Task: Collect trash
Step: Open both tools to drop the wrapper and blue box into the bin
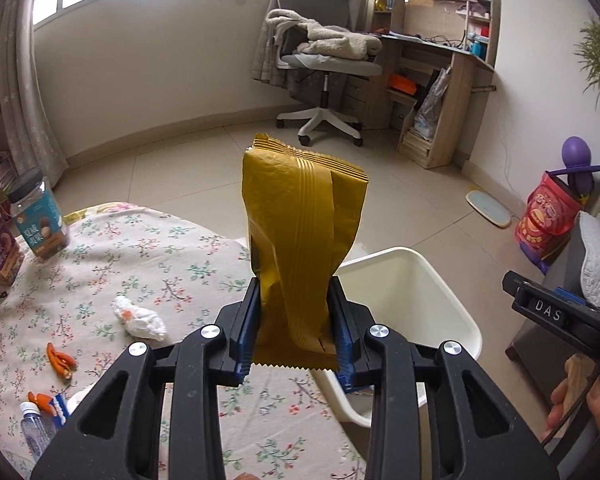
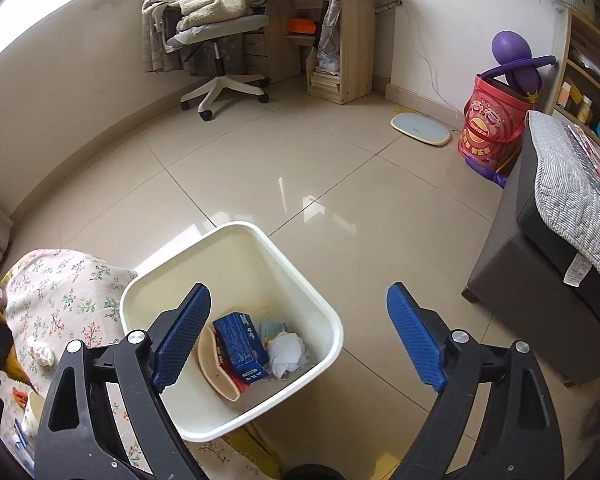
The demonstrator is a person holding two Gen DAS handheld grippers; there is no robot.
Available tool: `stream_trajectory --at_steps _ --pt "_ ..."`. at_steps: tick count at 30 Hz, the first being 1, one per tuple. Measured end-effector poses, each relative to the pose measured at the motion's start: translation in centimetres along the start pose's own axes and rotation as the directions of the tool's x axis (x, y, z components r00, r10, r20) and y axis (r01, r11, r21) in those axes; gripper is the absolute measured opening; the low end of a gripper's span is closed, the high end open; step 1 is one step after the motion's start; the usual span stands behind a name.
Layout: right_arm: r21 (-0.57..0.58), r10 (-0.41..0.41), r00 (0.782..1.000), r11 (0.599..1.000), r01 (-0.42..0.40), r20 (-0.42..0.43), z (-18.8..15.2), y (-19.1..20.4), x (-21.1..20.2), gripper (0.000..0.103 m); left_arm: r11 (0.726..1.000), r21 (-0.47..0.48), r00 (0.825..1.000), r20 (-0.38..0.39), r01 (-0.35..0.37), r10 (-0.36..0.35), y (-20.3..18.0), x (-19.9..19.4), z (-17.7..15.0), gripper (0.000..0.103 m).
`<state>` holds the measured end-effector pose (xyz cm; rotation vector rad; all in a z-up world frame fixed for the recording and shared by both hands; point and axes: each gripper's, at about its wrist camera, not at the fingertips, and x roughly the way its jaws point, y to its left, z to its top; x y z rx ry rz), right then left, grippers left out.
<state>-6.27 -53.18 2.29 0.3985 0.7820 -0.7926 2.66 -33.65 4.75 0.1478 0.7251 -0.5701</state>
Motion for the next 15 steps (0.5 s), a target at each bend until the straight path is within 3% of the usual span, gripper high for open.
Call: stream_trajectory --at_steps 5,8,15 --pt "0.011 -0.032 0.999 0.999 0.031 0.013 0.2 -1.6 -0.1 0.088 0.996 -0.016 0.994 -0.072 0.086 -0.087 -3.0 2.5 0.8 0.036" --pt "0.029 -0.042 0.999 0.999 0.042 0.011 0.4 -2.6 0.1 0.088 0.991 -0.012 0.985 -0.112 0.133 -0.134 -4.8 4.0 1.3 0.049" --pt "0.062 -0.058 0.998 0.996 0.056 0.02 0.6 -4.0 0.0 0.091 0.985 -0.041 0.974 -0.146 0.167 -0.171 -5.5 4.9 1.7 0.06"
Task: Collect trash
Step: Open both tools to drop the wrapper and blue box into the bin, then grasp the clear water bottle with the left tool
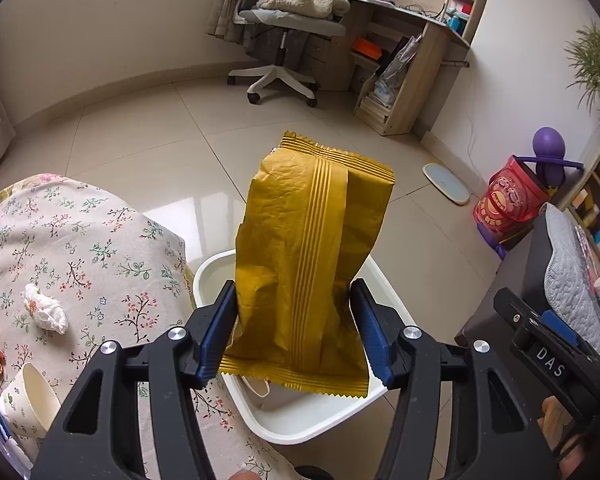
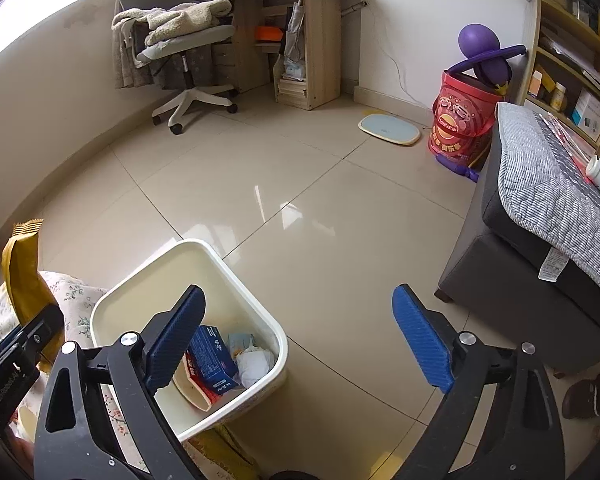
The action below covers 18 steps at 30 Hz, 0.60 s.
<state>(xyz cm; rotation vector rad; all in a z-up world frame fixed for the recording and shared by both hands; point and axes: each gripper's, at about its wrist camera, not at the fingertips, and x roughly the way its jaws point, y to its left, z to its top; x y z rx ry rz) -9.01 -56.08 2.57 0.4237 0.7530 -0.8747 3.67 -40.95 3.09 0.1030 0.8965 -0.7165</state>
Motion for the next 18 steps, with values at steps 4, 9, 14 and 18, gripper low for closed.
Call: stream_trajectory --at_steps 4,9,14,18 --pt "-0.017 0.007 1.0 1.0 -0.007 0.011 -0.2 0.5 -0.4 0.092 0.999 -0.024 0.999 0.001 0.033 -0.033 0.9 -0.6 -0.1 0.078" --pt "-0.044 -0.009 0.999 0.999 0.01 0.041 -0.4 1.0 -1.1 0.092 0.999 -0.052 1.0 0.017 0.009 -0.008 2.1 -1.3 0.2 0.081" --pt "-0.078 0.016 0.999 0.997 -0.012 0.044 -0.7 2.1 -1.5 0.093 0.997 -0.024 0.995 0.069 -0.072 0.074 3.1 -2.9 -0.4 0.081" --pt "-0.121 0.048 0.997 0.992 -0.041 0.06 -1.4 4.1 -2.4 0.095 0.986 -0.036 0.979 0.114 -0.165 0.168 4.6 -4.6 -1.4 0.081"
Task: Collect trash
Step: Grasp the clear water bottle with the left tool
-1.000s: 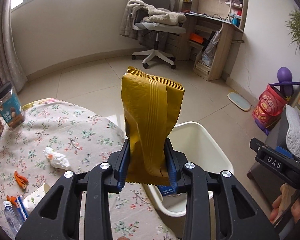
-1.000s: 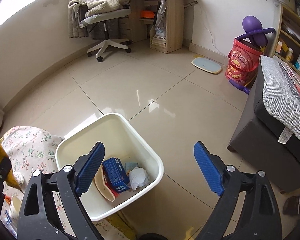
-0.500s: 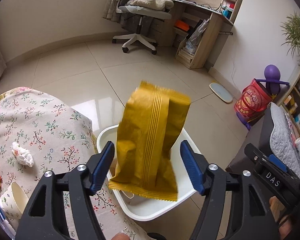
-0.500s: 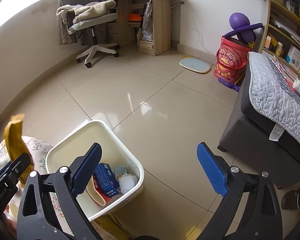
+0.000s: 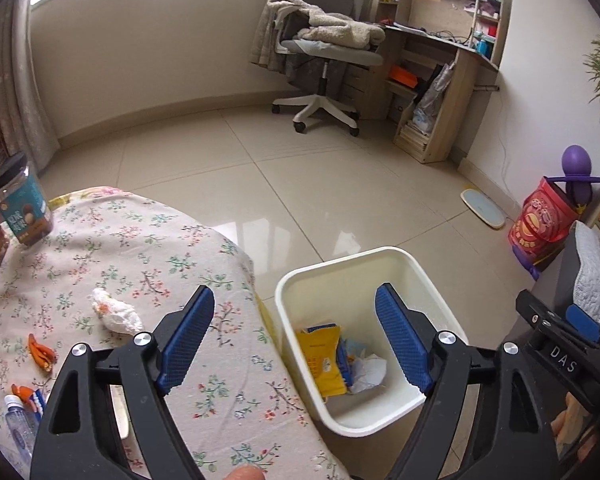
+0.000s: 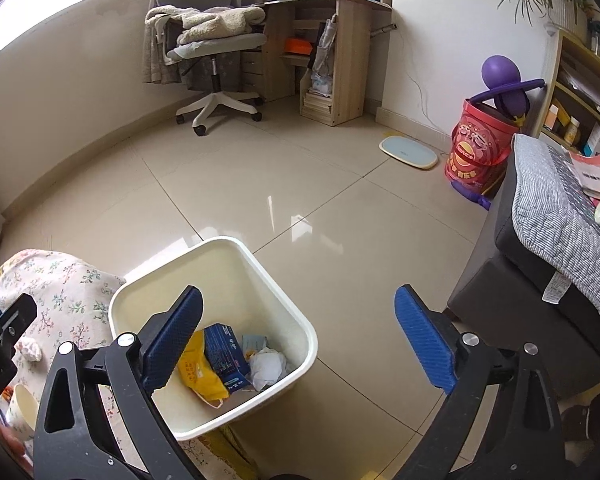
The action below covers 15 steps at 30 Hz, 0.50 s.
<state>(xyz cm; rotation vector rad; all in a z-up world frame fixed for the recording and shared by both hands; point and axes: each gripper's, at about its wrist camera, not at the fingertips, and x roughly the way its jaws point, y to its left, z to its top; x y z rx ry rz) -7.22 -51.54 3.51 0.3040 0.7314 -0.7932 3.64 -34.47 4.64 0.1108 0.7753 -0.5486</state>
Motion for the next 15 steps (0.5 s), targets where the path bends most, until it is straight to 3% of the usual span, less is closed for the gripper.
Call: stream_trajectory --at_steps 15 --pt "-0.206 0.136 0.99 0.97 -0.128 0.027 -1.9 9.8 -3.7 0.096 0.968 -0.124 0.975 0.003 -0.22 0.222 9.8 -4.6 -3.3 0.084"
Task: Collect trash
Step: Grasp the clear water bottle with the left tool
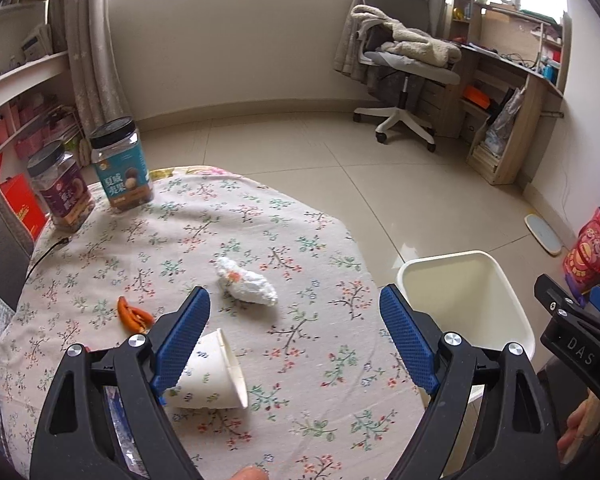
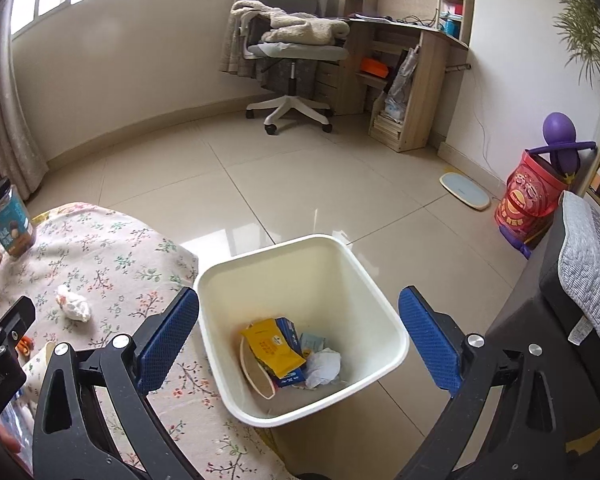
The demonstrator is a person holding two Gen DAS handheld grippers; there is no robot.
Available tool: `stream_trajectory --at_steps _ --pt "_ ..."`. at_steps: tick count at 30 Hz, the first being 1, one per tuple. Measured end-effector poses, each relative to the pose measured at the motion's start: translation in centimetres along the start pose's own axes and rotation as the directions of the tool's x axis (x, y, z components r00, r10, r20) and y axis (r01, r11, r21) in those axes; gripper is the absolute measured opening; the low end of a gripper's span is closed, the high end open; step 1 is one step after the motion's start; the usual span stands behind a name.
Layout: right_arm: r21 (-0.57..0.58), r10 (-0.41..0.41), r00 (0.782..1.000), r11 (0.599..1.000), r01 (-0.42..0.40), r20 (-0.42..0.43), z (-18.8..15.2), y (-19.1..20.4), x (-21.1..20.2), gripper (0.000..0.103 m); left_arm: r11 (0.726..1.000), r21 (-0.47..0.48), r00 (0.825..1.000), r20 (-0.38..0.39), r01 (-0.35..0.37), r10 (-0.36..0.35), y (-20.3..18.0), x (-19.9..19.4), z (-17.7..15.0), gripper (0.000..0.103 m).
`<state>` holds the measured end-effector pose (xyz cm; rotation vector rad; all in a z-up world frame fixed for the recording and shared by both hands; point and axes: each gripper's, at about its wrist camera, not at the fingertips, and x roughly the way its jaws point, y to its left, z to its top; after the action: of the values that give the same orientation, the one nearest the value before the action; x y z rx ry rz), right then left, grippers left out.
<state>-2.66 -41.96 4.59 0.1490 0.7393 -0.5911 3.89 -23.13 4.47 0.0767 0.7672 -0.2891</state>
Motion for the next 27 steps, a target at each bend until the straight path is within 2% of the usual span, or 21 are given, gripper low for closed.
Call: stream_trajectory --at_steps 9,17,24,27 --pt "-0.11 0.066 0.998 0.992 -0.066 -0.007 -0.2 5.7 -0.9 0.096 0.995 -0.057 0.997 -0.015 -0.077 0.076 5.4 -0.7 -0.8 0.085" --pt "-0.19 0.127 0.991 0.973 -0.132 -0.036 -0.6 10.6 -1.0 0.096 0.982 -0.108 0.988 -0.045 -0.154 0.15 10.1 -1.0 -1.5 0.085" --pt "-0.258 0.179 0.98 0.946 -0.196 -0.088 -1.3 15.0 -0.6 0.096 0.958 -0.174 0.965 -0.175 -0.227 0.196 15.9 0.3 -3.3 0.085" --pt "-0.269 0.2 0.973 0.936 -0.225 -0.119 -1.4 16.6 -0.3 0.096 0.949 -0.216 0.951 -0.259 -0.23 0.171 18.6 1.2 -4.3 0.085"
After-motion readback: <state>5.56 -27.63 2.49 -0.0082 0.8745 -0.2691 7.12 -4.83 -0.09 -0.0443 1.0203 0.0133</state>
